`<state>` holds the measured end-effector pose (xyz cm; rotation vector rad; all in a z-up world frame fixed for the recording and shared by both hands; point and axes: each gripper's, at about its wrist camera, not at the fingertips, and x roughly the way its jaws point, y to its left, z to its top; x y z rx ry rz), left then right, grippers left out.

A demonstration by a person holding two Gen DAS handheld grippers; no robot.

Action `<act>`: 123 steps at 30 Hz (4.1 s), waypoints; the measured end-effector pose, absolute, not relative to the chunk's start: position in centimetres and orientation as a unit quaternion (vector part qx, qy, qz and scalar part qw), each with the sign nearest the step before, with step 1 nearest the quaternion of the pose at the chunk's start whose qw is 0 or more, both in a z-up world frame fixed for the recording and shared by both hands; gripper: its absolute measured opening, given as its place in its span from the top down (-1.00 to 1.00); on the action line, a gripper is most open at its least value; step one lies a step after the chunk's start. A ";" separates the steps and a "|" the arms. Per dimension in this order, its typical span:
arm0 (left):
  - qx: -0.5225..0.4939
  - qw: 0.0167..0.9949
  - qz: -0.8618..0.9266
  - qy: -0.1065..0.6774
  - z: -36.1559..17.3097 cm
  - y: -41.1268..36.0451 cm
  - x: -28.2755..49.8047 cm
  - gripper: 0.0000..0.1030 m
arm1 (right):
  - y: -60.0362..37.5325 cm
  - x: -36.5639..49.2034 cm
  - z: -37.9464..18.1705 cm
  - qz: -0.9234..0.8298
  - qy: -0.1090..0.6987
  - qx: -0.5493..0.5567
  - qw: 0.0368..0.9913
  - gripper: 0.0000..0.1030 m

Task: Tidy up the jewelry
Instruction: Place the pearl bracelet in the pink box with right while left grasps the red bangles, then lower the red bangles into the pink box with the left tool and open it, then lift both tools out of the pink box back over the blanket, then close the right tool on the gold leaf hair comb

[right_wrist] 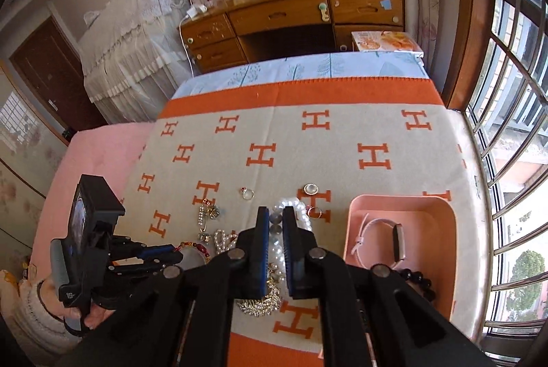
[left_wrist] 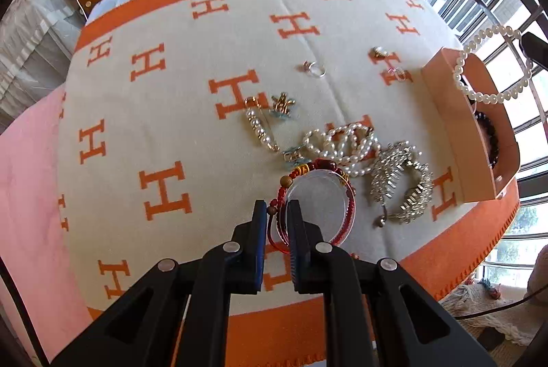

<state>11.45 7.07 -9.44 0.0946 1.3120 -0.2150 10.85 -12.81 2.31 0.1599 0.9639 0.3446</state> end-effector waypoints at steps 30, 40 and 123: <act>0.078 0.824 -0.224 0.515 -5.6 -18.5 13.7 0.82 | -26.6 3.9 -5.7 0.127 0.500 0.152 0.843 0.83; 0.079 0.810 -0.188 0.549 -9.9 -20.8 17.7 0.82 | -28.6 2.0 -5.9 0.111 0.470 0.182 0.857 0.83; -0.077 0.857 -0.007 0.509 -12.4 13.4 5.0 -0.23 | -6.2 10.1 -11.3 0.049 0.614 0.028 0.787 0.60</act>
